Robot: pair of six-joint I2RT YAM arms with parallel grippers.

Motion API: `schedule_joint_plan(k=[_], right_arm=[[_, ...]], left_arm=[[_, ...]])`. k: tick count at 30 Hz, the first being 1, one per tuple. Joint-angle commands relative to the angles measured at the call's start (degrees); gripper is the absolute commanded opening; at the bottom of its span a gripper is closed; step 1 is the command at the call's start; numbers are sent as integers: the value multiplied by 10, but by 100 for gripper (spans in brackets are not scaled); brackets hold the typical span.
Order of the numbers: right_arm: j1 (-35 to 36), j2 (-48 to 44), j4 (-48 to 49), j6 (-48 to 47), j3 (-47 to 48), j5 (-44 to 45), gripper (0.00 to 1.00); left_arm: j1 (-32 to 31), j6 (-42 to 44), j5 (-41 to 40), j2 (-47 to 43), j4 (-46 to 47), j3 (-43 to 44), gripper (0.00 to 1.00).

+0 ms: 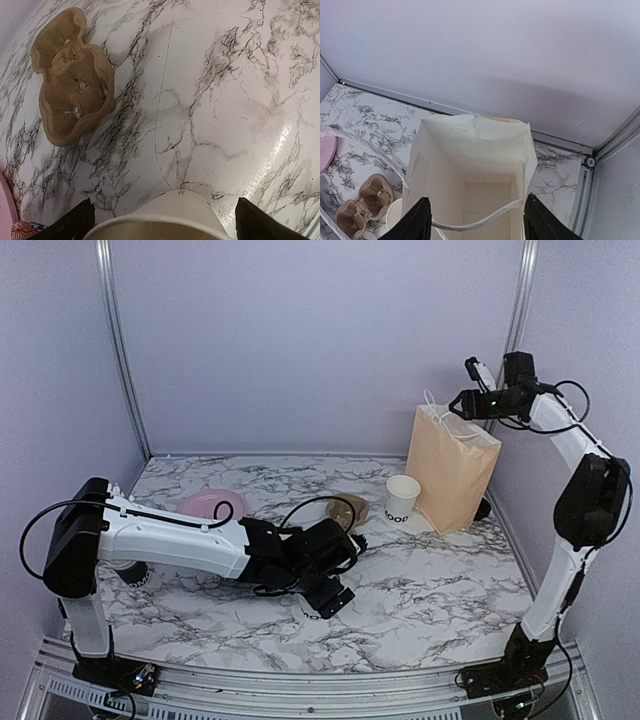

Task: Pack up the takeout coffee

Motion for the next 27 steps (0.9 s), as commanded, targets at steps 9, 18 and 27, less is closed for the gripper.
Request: schedule_joint_plan(k=[9,18,27], right_arm=[[5,-191,-60,-46,-70,74,65],[2,-406,-70,-105,-349,171,42],[-1,-458,30,-151,-529,170,4]], left_arm=[[-17,-2,-31,-40,-4,-10,99],[-18,16,-30,-105,51,-23,99],[-18,20,-23,-128,84,-27,99]])
